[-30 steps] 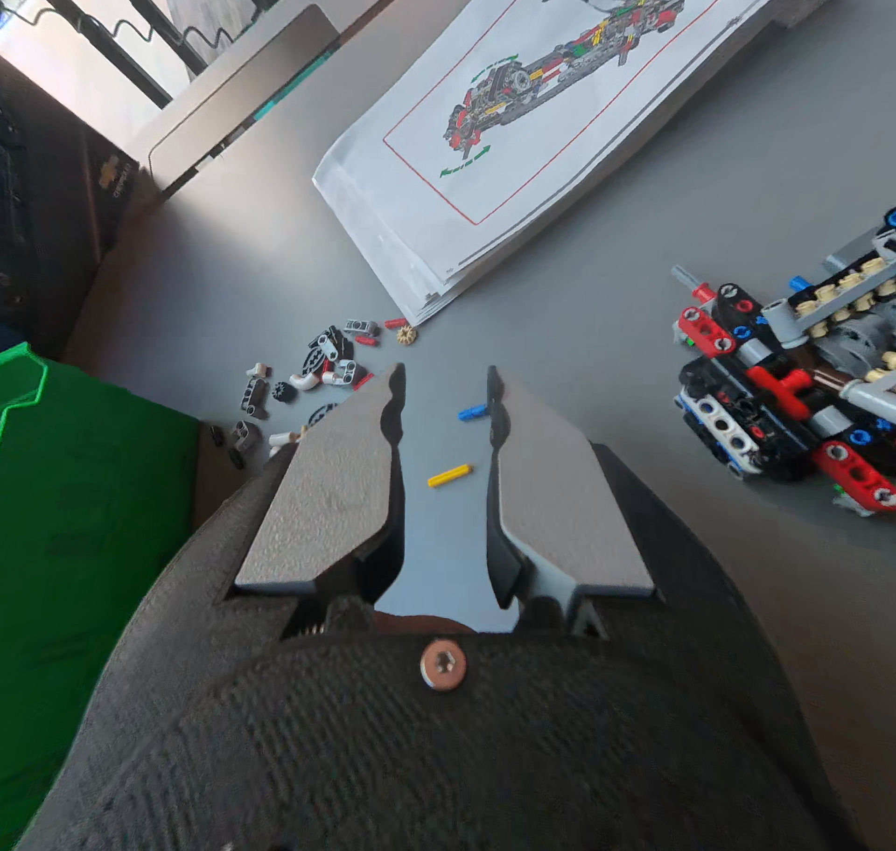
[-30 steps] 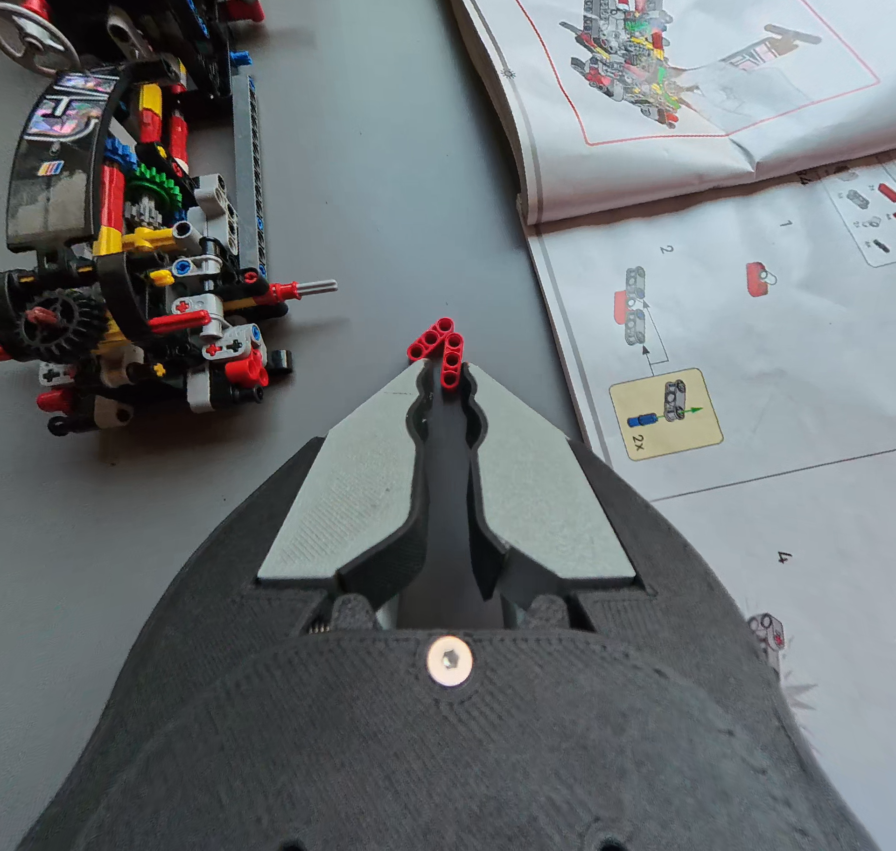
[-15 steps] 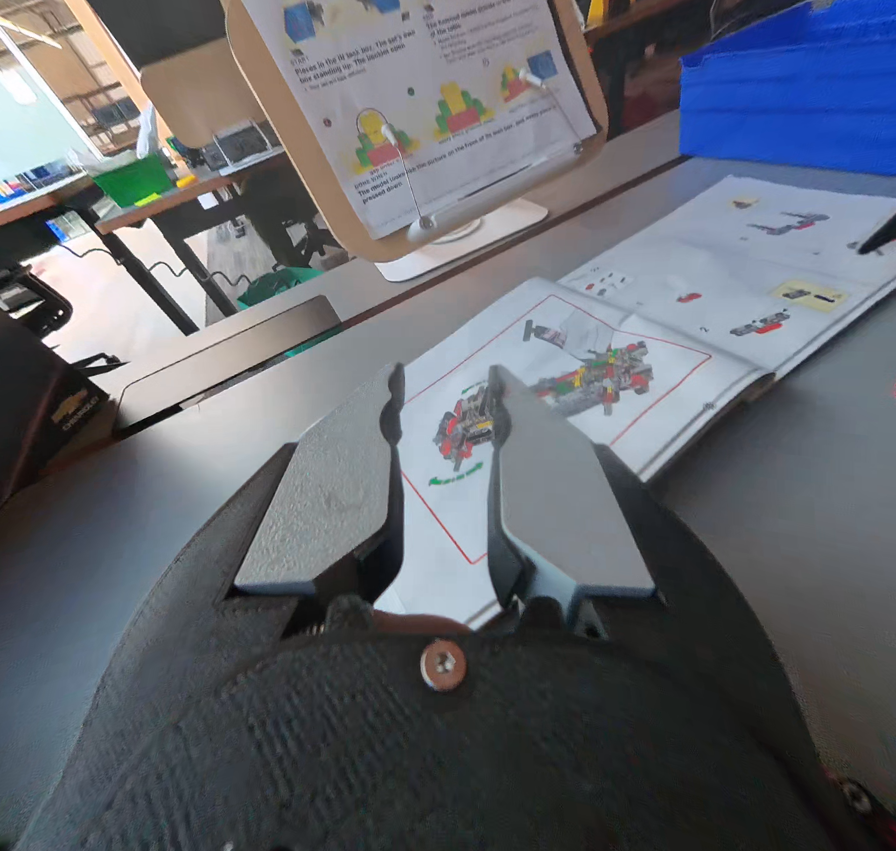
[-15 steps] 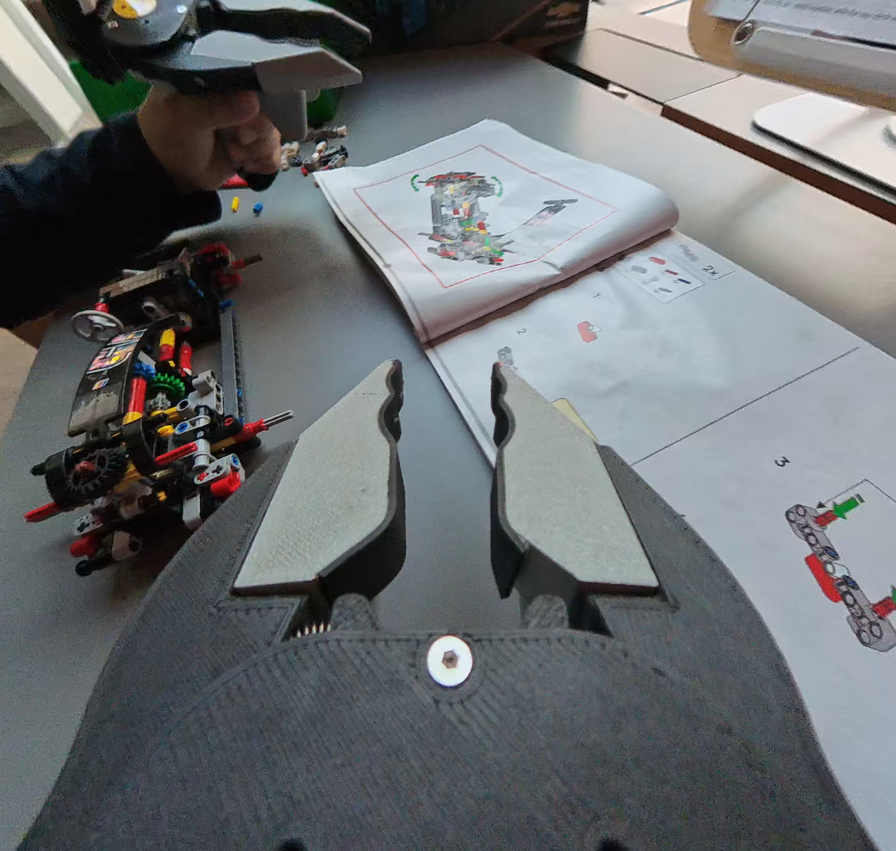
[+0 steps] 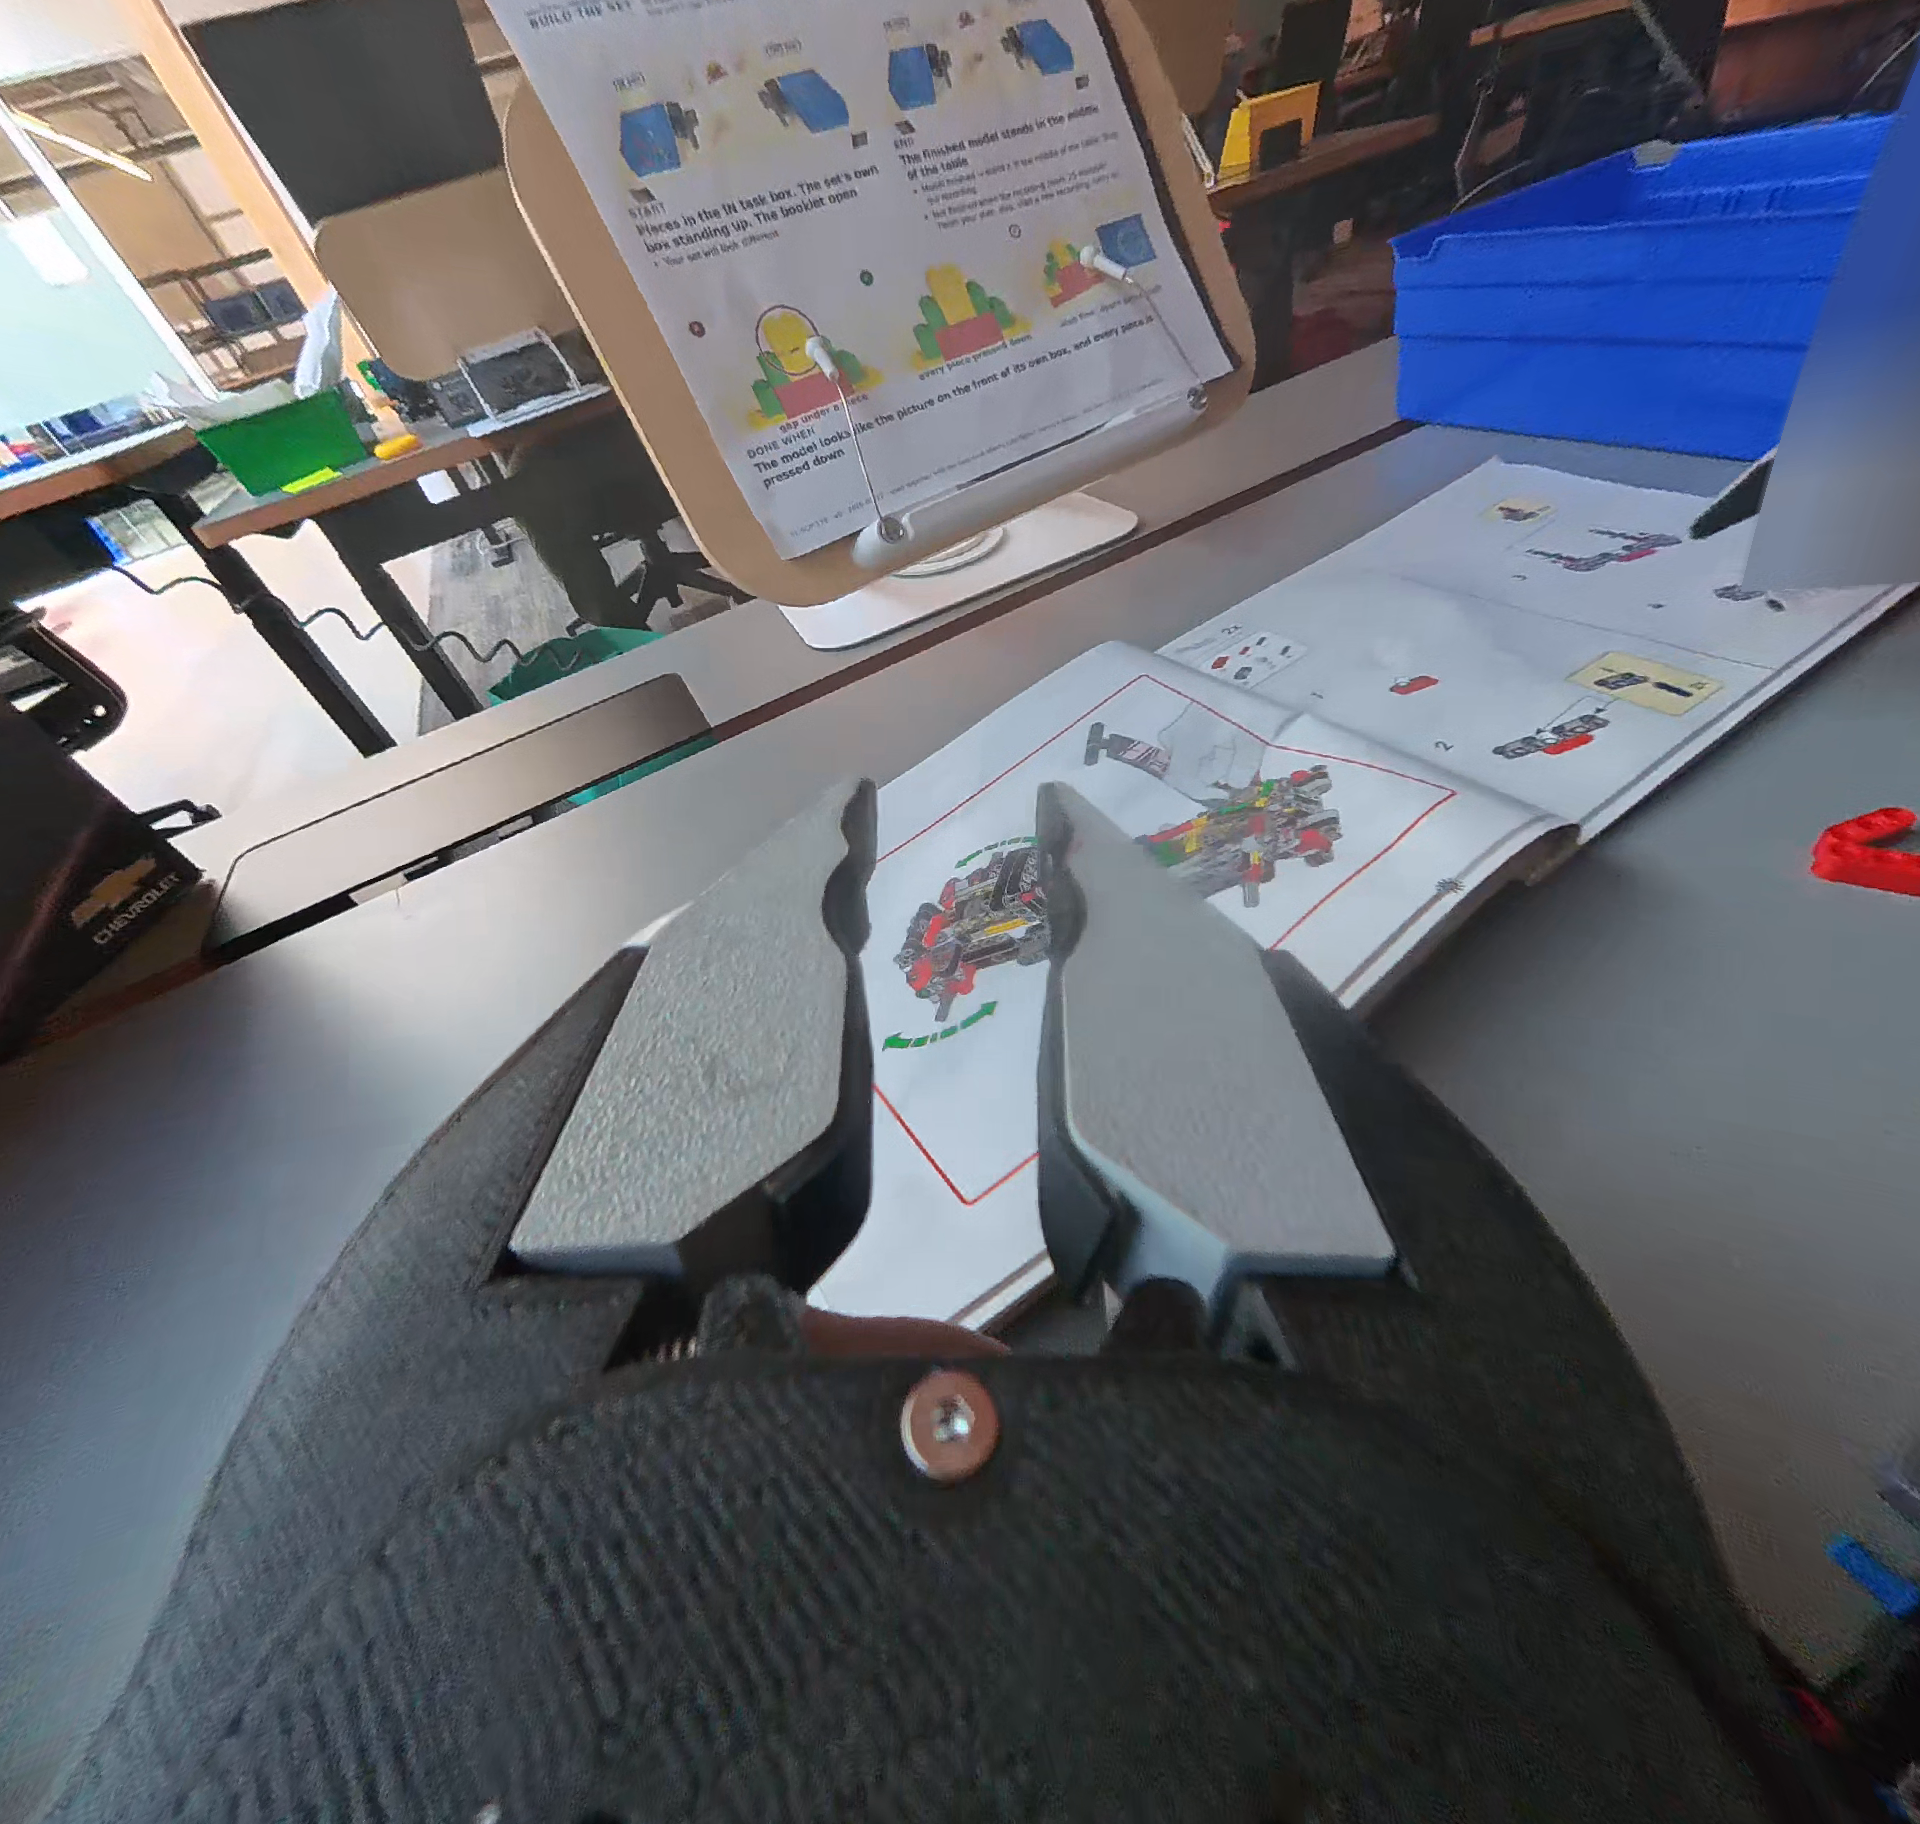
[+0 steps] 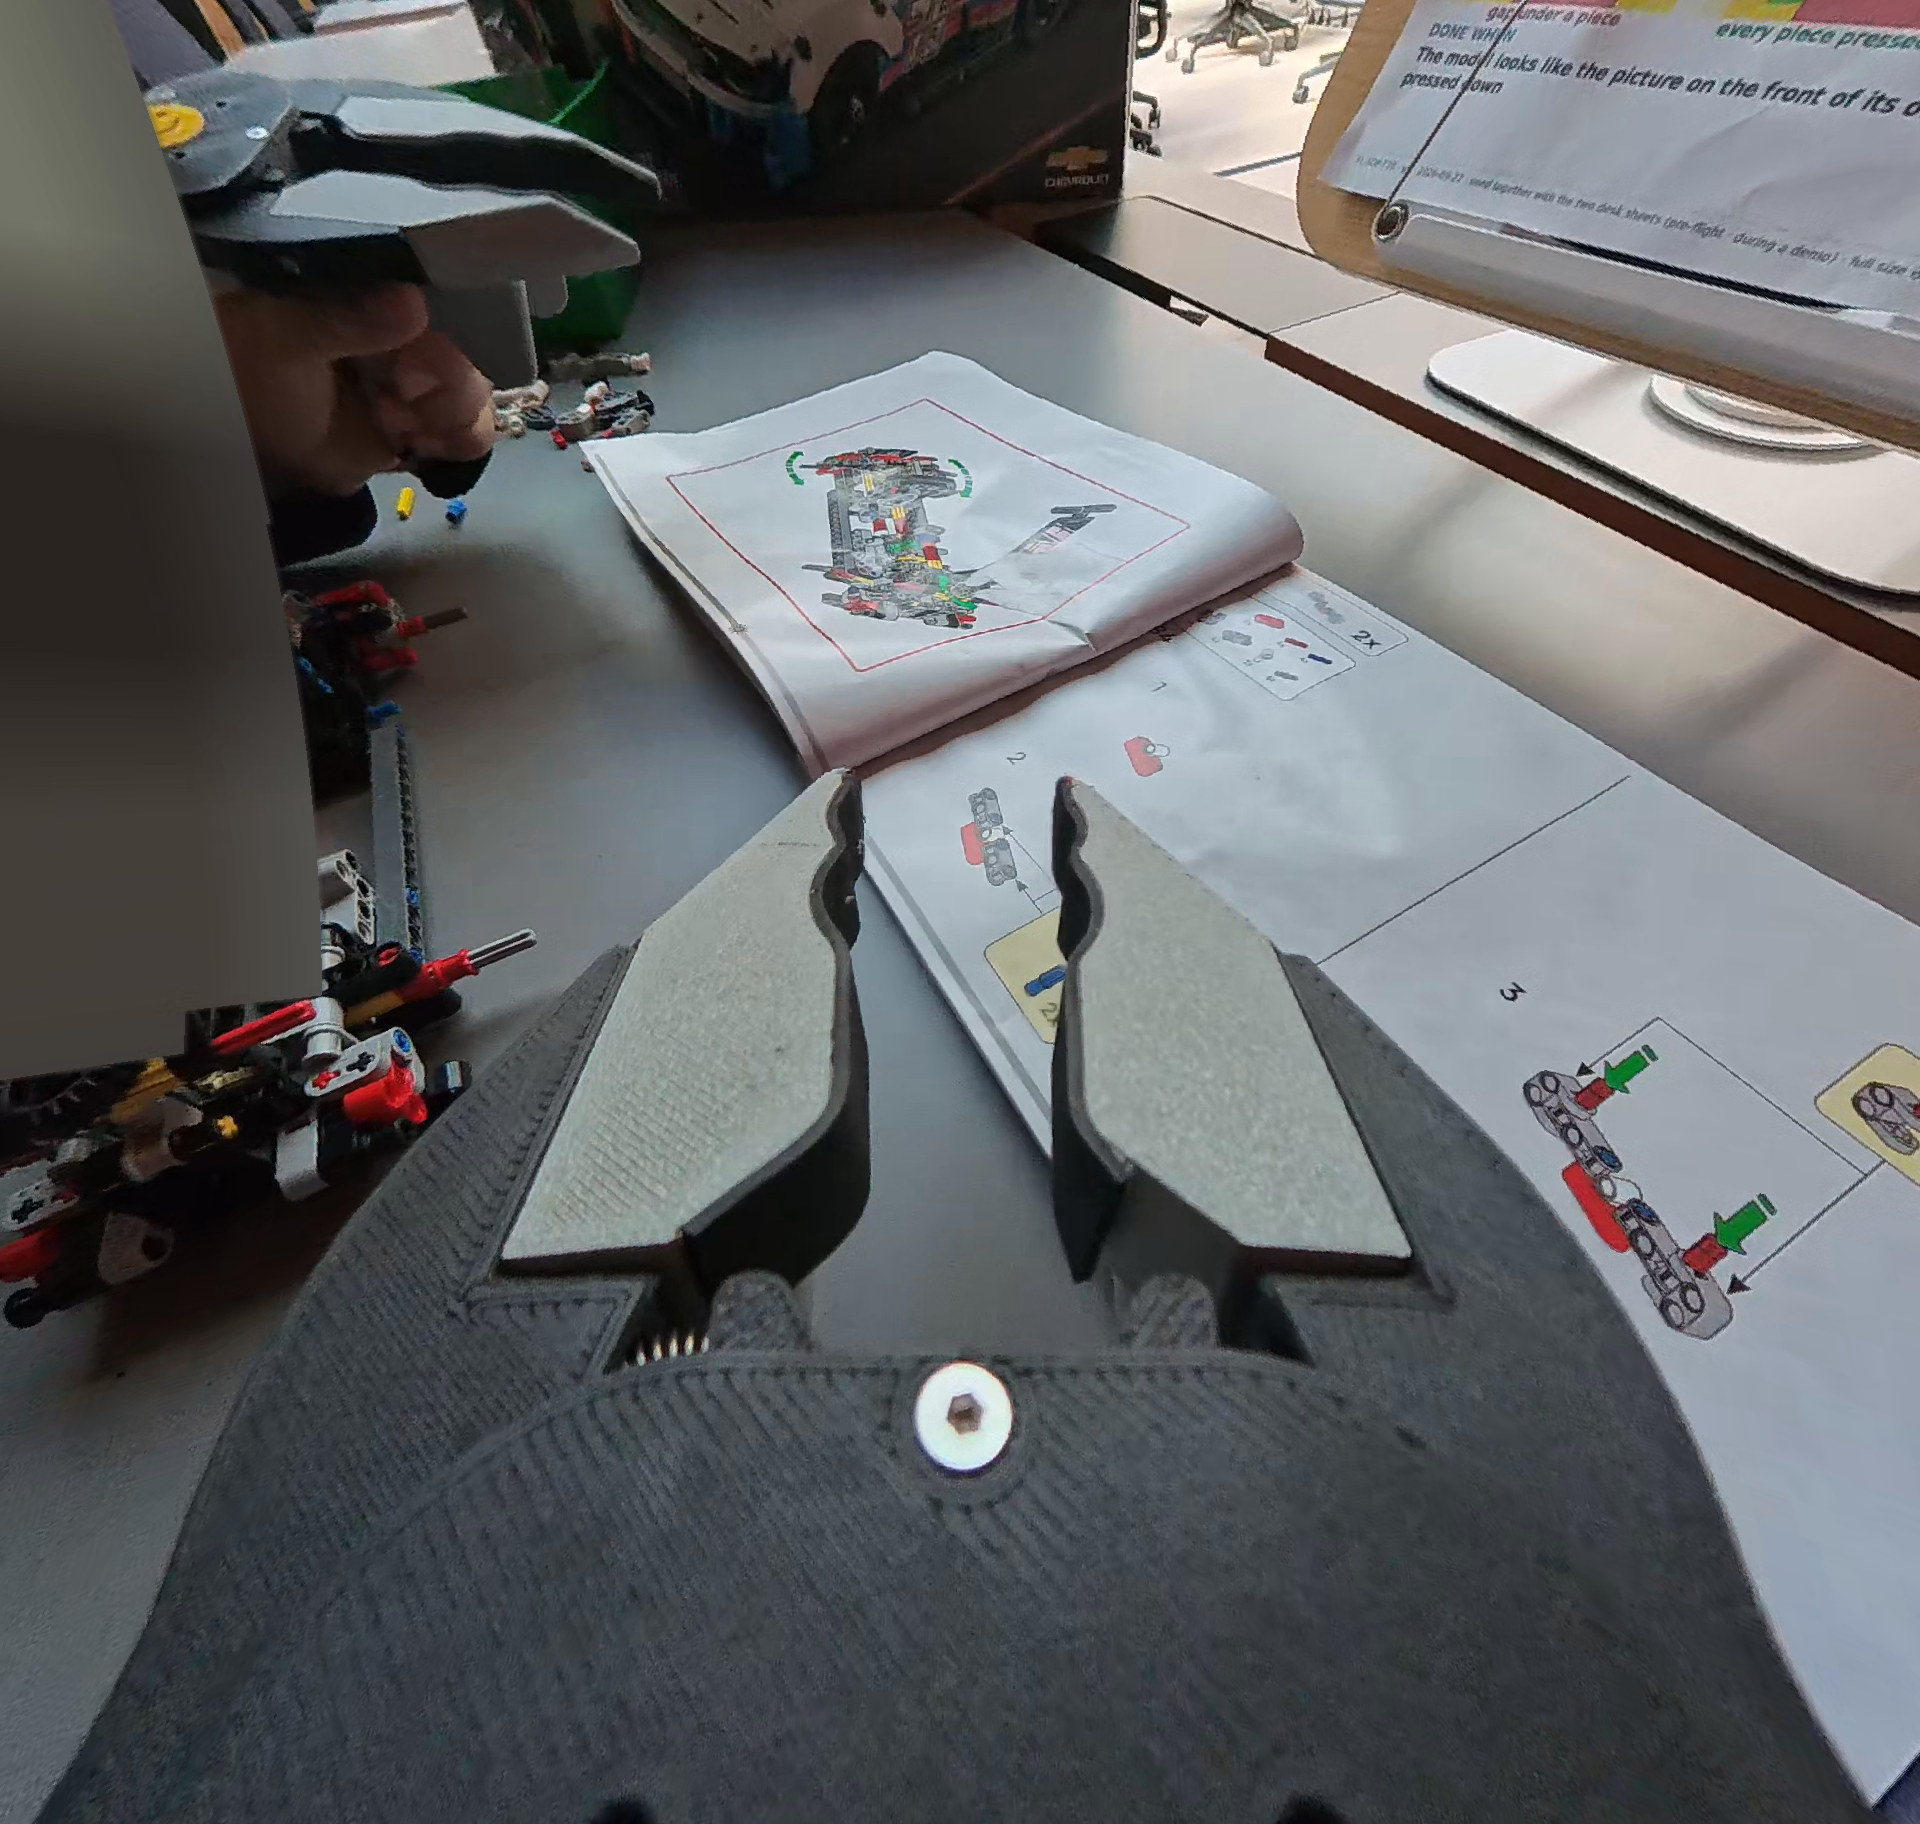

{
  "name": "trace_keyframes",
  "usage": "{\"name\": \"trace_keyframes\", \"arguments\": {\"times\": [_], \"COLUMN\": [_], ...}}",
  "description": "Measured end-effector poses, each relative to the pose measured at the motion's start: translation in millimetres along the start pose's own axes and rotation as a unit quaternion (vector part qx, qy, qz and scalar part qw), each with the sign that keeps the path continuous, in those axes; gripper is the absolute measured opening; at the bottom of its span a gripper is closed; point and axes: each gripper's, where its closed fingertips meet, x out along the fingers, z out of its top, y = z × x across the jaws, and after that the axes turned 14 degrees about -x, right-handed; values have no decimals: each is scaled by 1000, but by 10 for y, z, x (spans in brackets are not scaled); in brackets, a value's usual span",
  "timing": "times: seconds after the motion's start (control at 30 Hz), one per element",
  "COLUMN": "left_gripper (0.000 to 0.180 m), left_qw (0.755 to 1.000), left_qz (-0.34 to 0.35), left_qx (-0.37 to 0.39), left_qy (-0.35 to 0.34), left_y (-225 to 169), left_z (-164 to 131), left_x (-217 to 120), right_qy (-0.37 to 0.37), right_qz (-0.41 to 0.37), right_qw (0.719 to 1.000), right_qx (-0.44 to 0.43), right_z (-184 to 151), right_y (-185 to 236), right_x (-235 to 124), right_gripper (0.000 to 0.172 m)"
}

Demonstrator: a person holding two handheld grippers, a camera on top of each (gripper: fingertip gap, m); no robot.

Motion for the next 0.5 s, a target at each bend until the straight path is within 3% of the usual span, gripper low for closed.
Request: {"name": "trace_keyframes", "arguments": {"times": [0.23, 0.33, 0.5], "left_gripper": [26, 25, 26], "left_qw": [999, 993, 988], "left_qz": [-4, -48, -85], "left_qx": [-46, -103, -122], "left_qy": [-25, -40, -37], "left_y": [-33, -193, -377], "left_z": [89, 121, 74], "left_x": [-41, -34, -23], "right_qy": [-25, -31, -32], "right_qz": [7, 18, 30], "right_qw": [1000, 999, 999], "right_qx": [4, 6, 0], "right_z": [41, 48, 51], "right_y": [43, 74, 115], "right_x": [-107, -125, -123], "right_gripper": [32, 32, 31]}}
